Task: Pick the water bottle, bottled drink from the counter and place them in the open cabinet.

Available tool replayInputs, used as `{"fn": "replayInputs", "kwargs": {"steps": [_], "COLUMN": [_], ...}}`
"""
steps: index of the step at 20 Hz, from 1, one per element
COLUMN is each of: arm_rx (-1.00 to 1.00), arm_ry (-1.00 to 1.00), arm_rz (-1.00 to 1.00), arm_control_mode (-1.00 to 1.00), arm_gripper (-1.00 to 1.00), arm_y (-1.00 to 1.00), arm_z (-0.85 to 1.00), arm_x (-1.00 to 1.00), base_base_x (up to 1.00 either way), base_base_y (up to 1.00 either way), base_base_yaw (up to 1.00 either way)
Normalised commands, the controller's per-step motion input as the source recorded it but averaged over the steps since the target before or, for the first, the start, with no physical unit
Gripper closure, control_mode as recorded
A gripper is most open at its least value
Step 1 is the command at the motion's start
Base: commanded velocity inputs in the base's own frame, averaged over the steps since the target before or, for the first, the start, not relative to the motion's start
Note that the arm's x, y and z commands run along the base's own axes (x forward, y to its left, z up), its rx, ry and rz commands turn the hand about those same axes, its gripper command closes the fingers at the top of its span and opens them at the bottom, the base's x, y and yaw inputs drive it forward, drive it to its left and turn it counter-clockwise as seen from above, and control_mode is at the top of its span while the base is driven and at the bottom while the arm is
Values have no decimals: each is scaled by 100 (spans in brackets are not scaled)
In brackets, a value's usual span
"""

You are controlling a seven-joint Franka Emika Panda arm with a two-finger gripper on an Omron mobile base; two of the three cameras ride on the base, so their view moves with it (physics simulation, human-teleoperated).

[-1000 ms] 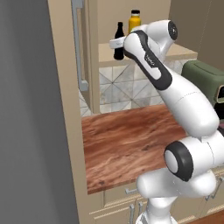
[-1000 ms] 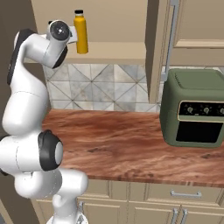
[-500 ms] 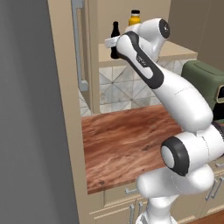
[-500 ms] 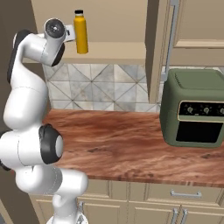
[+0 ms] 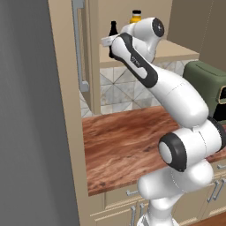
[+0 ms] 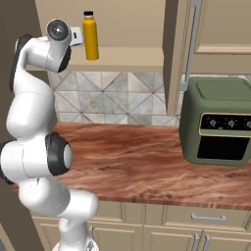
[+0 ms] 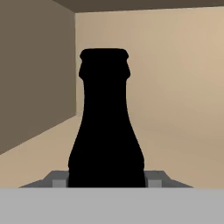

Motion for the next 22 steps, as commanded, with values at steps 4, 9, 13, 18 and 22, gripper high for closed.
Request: {"fn": "replayInputs", "kwargs": {"steps": [4, 9, 13, 18, 22], "arm_rx": [0, 0, 0, 0, 0], "arm_ry": [0, 0, 0, 0, 0], "arm_rz": [-4, -3, -2, -2, -1], "arm_control_mode": [-100, -100, -100, -100, -100], "arm_gripper": [100, 100, 100, 100, 100], "arm_y": [9, 8, 6, 4, 0], "arm_z": [-14, -14, -12, -13, -14], "arm_x": [24, 22, 18, 14, 5], "base_base_x": [0, 0, 0, 0, 0], "base_base_y": [0, 0, 0, 0, 0], "base_base_yaw": [0, 0, 0, 0, 0]}}
